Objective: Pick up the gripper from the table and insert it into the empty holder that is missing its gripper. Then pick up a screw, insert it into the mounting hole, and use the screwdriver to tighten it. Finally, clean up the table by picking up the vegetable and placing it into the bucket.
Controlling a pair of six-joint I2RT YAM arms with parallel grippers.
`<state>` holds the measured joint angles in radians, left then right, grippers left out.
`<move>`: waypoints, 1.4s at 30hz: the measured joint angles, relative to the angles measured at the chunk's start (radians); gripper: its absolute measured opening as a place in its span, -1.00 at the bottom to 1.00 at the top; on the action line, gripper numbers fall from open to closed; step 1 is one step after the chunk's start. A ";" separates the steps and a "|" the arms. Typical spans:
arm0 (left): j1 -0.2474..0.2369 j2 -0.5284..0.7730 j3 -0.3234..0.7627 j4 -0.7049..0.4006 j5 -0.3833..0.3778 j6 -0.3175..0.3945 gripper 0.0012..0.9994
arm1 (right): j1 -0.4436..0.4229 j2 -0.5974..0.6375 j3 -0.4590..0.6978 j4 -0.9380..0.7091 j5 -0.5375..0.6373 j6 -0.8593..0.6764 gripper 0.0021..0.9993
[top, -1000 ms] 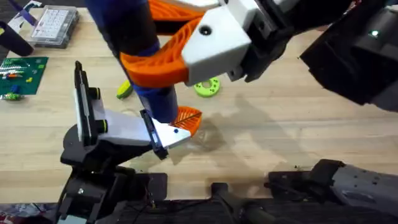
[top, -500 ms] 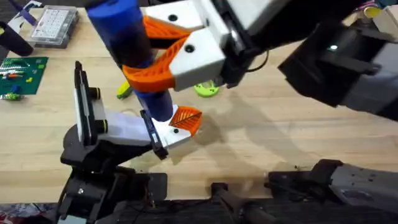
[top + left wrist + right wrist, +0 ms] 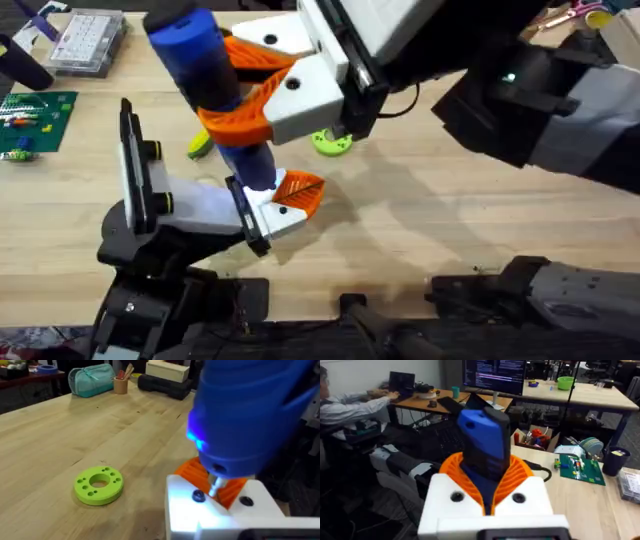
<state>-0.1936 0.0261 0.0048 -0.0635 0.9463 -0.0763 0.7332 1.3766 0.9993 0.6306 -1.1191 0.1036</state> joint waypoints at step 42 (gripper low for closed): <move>0.000 0.000 0.000 0.000 0.000 0.000 -0.97 | -0.020 0.020 0.000 -0.022 -0.004 -0.007 -0.91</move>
<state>-0.1936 0.0261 0.0048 -0.0639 0.9461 -0.0765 0.7132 1.3963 0.9989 0.6086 -1.1231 0.0968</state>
